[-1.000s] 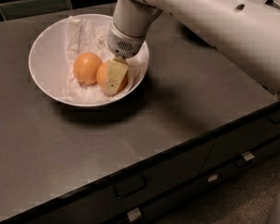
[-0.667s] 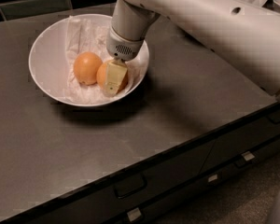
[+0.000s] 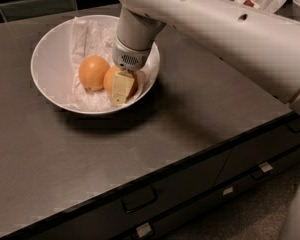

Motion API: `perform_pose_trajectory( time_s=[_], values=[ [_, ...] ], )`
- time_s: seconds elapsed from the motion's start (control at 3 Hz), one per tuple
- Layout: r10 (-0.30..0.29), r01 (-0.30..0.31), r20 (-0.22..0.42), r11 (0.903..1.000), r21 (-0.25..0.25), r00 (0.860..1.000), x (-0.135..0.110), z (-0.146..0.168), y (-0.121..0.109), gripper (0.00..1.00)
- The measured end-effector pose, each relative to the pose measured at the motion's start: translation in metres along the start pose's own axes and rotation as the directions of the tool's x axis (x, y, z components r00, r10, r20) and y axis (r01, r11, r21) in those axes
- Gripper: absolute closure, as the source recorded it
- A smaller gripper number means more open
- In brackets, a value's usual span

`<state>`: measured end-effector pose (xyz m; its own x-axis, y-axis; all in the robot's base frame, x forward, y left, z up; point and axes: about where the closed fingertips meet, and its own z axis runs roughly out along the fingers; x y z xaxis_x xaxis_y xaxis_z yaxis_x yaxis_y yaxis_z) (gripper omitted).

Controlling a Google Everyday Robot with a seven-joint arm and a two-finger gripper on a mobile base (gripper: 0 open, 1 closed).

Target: Pick orange from white bowl

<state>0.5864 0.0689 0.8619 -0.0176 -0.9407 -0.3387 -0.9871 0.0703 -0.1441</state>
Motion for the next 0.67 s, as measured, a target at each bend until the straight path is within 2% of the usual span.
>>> perform_pose_trajectory(
  time_s=[0.33, 0.67],
  values=[
    [0.0, 0.0, 0.0, 1.0, 0.0, 1.0, 0.0, 0.0, 0.0, 0.38],
    [0.0, 0.0, 0.0, 1.0, 0.0, 1.0, -0.0001, -0.0001, 0.0, 0.61]
  ],
)
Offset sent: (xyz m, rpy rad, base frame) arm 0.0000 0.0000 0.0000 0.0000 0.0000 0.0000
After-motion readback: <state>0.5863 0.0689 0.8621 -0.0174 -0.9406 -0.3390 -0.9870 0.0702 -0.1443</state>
